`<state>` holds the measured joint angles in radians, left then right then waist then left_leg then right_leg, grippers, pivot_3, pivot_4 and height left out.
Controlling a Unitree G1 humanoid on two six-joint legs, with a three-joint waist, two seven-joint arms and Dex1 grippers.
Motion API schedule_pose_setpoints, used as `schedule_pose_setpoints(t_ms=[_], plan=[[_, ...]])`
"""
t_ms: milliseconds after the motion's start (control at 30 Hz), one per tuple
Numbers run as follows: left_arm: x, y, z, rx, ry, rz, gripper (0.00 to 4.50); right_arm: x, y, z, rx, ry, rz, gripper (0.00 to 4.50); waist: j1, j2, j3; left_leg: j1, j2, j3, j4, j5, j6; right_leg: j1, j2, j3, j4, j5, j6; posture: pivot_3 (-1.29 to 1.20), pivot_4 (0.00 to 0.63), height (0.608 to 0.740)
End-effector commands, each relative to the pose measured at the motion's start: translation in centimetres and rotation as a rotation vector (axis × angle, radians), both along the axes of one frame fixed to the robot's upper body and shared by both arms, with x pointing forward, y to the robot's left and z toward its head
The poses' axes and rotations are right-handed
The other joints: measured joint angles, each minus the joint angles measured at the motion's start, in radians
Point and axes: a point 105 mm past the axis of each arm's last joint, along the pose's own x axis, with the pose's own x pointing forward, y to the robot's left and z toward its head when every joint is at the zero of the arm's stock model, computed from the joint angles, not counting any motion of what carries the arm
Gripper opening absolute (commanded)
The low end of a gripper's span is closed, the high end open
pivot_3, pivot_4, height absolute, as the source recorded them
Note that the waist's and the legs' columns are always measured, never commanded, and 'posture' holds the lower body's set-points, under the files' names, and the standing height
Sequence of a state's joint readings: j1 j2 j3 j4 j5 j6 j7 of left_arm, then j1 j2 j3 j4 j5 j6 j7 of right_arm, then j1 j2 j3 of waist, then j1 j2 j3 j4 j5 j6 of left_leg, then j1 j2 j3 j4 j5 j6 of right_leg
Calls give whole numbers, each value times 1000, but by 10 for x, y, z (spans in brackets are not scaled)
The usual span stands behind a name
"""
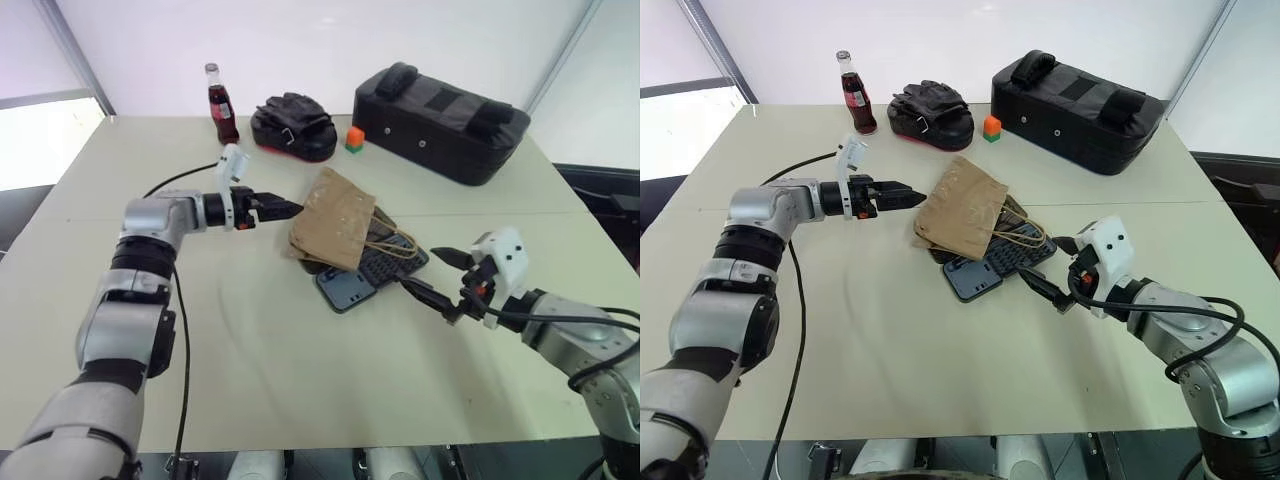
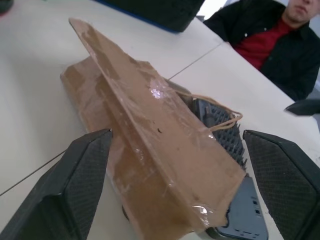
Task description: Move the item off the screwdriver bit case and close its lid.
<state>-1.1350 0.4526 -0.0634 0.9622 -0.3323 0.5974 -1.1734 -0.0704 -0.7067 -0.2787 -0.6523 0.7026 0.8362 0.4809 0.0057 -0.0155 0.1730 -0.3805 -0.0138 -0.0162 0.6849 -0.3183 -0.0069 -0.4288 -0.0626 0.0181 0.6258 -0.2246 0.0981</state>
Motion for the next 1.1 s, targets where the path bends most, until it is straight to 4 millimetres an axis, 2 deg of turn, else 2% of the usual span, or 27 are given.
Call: schedule_pose_setpoints(t_ms=[33, 200, 267, 333, 500, 533, 767, 833, 900, 1033, 1100], plan=[[2, -12, 8, 5, -25, -59, 4459, -6, 2, 24, 2, -92, -10, 4500, 1, 0, 0, 0, 0, 0, 0, 0, 0, 0, 0, 0, 0, 0, 0, 0, 150, 740], [3, -31, -2, 20, -13, -91, 4459, -8, 1, 23, 8, -90, -39, 4500, 4, 0, 0, -1, 0, -1, 0, 0, 0, 0, 0, 0, -1, 0, 0, 0, 150, 740], [3, -35, -9, 36, -3, -95, 3949, -9, 1, 20, 7, -84, -51, 4500, 4, 0, 0, -1, 0, -1, 0, 0, 0, 0, 0, 0, 0, 0, 0, 0, 150, 740], [3, -37, -13, 41, 8, -97, 3197, -10, -1, 20, 7, -85, -62, 4500, 3, 0, 0, -1, 0, -1, 0, 0, 1, 0, 0, 0, 0, 0, 0, 0, 150, 740], [2, -36, -16, 42, 9, -96, 776, -8, -4, 21, 6, -90, -78, 4500, 1, 0, 0, -1, 0, -2, 0, 0, 1, 0, 0, 0, 0, 0, 0, 0, 150, 740], [2, -35, -16, 40, 9, -95, 161, -7, -4, 21, 6, -91, -79, 4500, 1, 0, 0, -1, 0, -2, 0, 0, 1, 0, 0, 0, 0, 0, 0, 0, 150, 740], [1, -34, -13, 26, -17, -112, 63, -3, -3, 20, 11, -90, -72, 4500, 3, 0, 0, -1, 0, -2, 0, 0, 1, 0, 0, 0, 0, 0, 0, 0, 150, 740], [3, -33, -3, -29, -26, -92, 63, -1, -2, 20, 13, -89, -69, 4500, 4, 0, 0, -1, 0, -2, 0, 0, 1, 0, 0, 0, 0, 0, 0, 0, 150, 740], [10, -26, 19, -120, -60, -34, 63, 0, -2, 19, 16, -85, -65, 4500, 3, 0, 0, -1, 0, -2, 0, 0, 1, 0, 0, 0, 0, 0, 0, 0, 150, 740], [31, 17, 56, -205, -186, 225, 63, 1, 1, 18, 26, -82, -55, 4500, -7, 0, 0, 0, 2, -2, 0, 0, 1, -1, 0, 0, 1, 0, 0, 0, 150, 740], [40, 52, 66, -170, -260, 418, 63, 1, 4, 18, 37, -82, -43, 4500, -20, -1, 0, 0, 4, -2, 0, 0, 0, -1, 0, 0, 2, 0, 0, 0, 150, 740]])
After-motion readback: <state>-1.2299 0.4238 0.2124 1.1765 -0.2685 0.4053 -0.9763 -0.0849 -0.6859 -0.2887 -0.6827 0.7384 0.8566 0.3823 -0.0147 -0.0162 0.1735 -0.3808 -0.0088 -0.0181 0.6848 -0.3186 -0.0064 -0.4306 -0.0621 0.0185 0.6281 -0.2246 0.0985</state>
